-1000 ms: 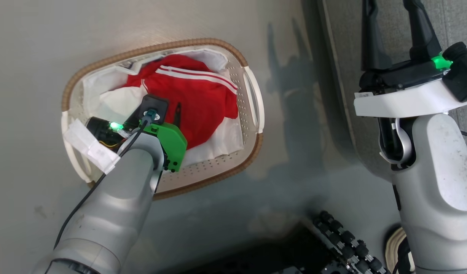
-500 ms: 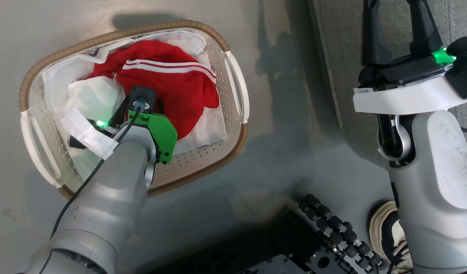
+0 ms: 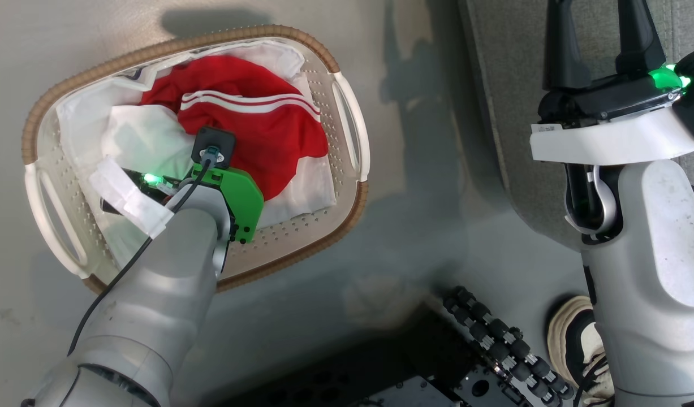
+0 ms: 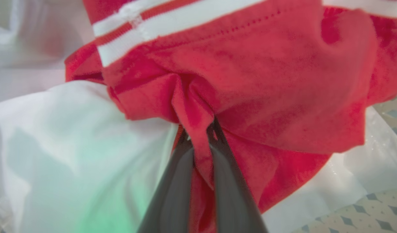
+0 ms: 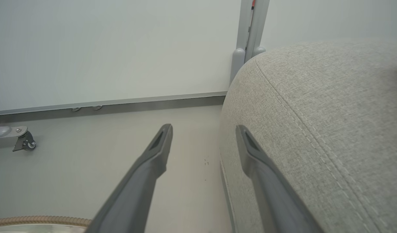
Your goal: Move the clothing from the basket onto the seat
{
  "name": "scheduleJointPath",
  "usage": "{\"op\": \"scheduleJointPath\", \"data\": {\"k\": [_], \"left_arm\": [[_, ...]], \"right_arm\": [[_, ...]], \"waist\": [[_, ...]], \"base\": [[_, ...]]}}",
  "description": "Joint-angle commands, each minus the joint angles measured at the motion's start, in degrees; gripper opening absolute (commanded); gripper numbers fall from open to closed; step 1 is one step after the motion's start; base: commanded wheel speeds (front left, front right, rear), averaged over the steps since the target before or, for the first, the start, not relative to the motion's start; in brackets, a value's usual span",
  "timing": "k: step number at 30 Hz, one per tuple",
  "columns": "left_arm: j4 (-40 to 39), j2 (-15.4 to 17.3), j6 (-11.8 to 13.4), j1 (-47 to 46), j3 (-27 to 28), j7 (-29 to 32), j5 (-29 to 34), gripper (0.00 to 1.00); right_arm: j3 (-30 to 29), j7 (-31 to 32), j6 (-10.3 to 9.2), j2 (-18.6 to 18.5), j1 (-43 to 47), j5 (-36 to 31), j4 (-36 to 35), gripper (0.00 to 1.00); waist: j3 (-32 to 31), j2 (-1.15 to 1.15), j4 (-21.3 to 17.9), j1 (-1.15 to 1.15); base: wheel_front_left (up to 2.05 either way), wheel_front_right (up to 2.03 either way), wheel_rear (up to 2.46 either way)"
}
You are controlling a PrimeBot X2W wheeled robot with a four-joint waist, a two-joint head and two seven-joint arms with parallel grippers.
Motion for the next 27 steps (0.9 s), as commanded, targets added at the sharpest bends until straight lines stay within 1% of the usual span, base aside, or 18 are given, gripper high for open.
{"op": "scheduleJointPath", "data": {"k": [1,4,7,14,20,22,27], "left_arm": [[-0.2,0.4,-0.4,-0.4,-0.1,-1.0,-0.6,0.0],[-1.2,0.4,-1.6,0.5,-0.6,-2.6,-1.4,0.0],[-2.6,0.4,-2.8,1.4,-2.3,-4.0,-1.2,0.0],[-5.3,0.4,-4.1,4.3,-4.9,-6.0,-3.2,0.0],[-8.2,0.4,-5.0,7.8,-6.1,-7.0,-4.3,0.0],[-10.2,0.3,-5.0,8.8,-5.9,-6.9,-4.2,0.0],[-15.2,0.3,-3.8,12.7,-2.8,-6.9,-4.4,0.0]], "right_arm": [[-0.1,-0.3,-0.08,-0.1,-0.4,0.3,0.3,1.0],[0.0,-0.3,-0.08,-0.1,-0.3,0.3,1.1,1.0],[0.1,-0.3,-0.08,-0.1,0.4,-0.2,2.1,1.0],[1.0,-0.3,-0.08,-0.1,2.4,-1.0,4.9,1.0],[2.4,-0.3,-0.08,-0.1,5.3,-1.0,7.1,1.0],[2.7,-0.3,-0.08,-0.2,6.7,-1.5,7.7,1.0],[2.4,-0.3,-0.08,-0.6,10.1,-1.3,9.3,1.0]], "waist": [[-0.8,0.0,0.2,-0.01],[-2.5,0.0,0.4,-0.01],[-4.7,0.0,1.1,-0.01],[-11.1,0.0,2.9,-0.01],[-17.8,0.0,4.6,-0.01],[-20.0,0.0,5.2,-0.01],[-24.9,0.0,7.3,-0.01]], "base": [[0.0,0.0,0.0],[0.0,0.0,0.0],[0.0,0.0,0.0],[0.0,0.0,0.0],[0.0,0.0,0.0],[0.0,0.0,0.0],[0.0,0.0,0.0]]}}
